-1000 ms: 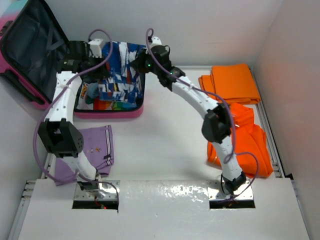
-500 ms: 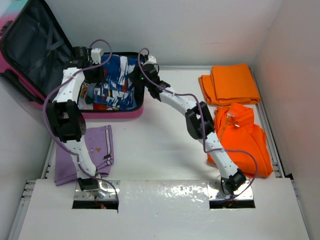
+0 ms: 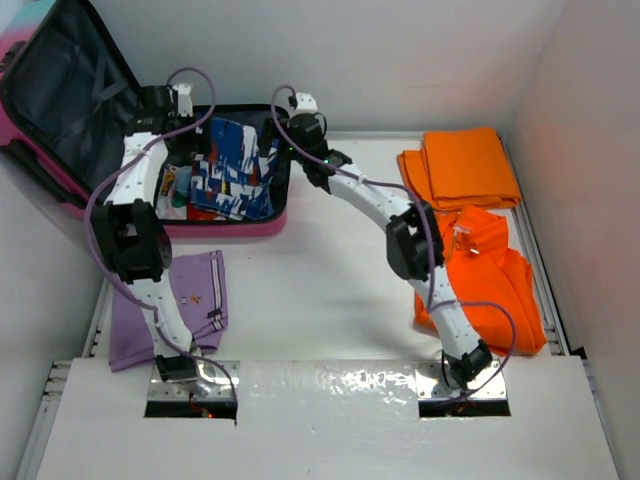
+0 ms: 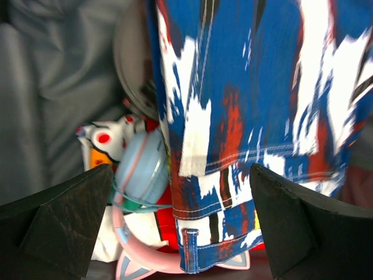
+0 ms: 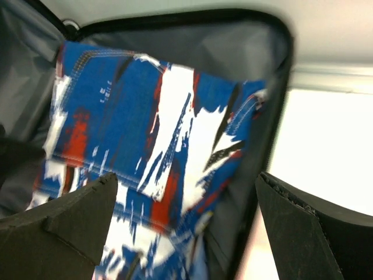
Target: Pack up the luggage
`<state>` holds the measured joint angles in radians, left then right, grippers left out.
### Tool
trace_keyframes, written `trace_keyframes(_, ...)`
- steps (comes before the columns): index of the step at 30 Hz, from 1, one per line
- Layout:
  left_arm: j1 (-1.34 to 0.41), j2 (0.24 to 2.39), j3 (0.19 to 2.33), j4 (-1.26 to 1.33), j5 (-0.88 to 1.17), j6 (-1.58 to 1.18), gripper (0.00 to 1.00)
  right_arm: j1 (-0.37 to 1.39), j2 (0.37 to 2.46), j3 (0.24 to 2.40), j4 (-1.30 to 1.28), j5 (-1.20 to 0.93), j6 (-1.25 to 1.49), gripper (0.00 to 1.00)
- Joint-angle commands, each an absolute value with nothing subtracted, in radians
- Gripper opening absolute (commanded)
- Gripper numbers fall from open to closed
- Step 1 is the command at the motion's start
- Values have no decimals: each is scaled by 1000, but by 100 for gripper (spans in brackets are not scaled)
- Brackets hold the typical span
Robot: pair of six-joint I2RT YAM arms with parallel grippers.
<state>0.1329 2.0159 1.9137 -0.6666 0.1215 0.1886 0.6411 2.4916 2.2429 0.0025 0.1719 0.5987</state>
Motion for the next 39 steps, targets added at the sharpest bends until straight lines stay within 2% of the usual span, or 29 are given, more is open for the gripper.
trace_keyframes(1,140,1928,2023,-653,101,146,100,641,2207,2139,-57,250,462,99)
trace_keyframes(3,141,1867,2049,-689,91,144,100,658,2096,2015,-75,287,459,99)
trace_keyframes(4,143,1841,2046,-704,74,156,100,670,1991,1877,-81,302,456,99)
trace_keyframes(6,150,1734,1993,-736,49,182,100,722,1901,1681,-97,311,480,99)
trace_keyframes(8,192,1624,1892,-764,22,215,100,776,1817,1573,-94,311,492,99)
trace_keyframes(9,213,1593,1864,-778,15,219,100,837,1806,1506,-94,304,492,94)
trace_keyframes(11,309,1527,1790,-843,14,235,100,891,1816,1485,-104,267,514,52)
trace_keyframes(12,386,1510,1766,-865,37,241,100,929,1831,1480,-100,212,570,38)
trace_keyframes(13,426,1493,1711,-906,52,264,99,949,1851,1483,-94,177,601,33)
trace_keyframes(15,494,1431,1648,-946,83,297,93,1001,1926,1506,-84,123,670,58)
trace_keyframes(16,550,1381,1576,-977,95,339,82,1020,1949,1522,-81,77,681,69)
trace_keyframes(19,658,1294,1430,-1037,120,440,64,1084,2026,1569,-81,52,687,80)
trace_keyframes(20,725,1286,1369,-1060,130,492,63,1103,2055,1575,-78,46,715,81)
trace_keyframes(22,803,1282,1308,-1051,129,541,64,1109,2086,1578,-74,28,761,81)
trace_keyframes(25,915,1310,1203,-979,106,609,72,1111,2178,1624,-89,3,853,81)
trace_keyframes(28,945,1371,1102,-908,101,644,78,1120,2313,1750,-161,-55,890,80)
trace_keyframes(30,946,1391,1004,-821,75,666,78,1127,2382,1810,-158,-100,926,79)
trace_keyframes(33,948,1425,928,-734,67,673,78,1131,2401,1789,-114,-110,988,77)
trace_keyframes(36,948,1494,919,-683,64,649,78,1129,2422,1766,-106,-120,1044,76)
trace_keyframes(39,948,1575,930,-664,83,626,70,1132,2445,1755,-104,-138,1103,76)
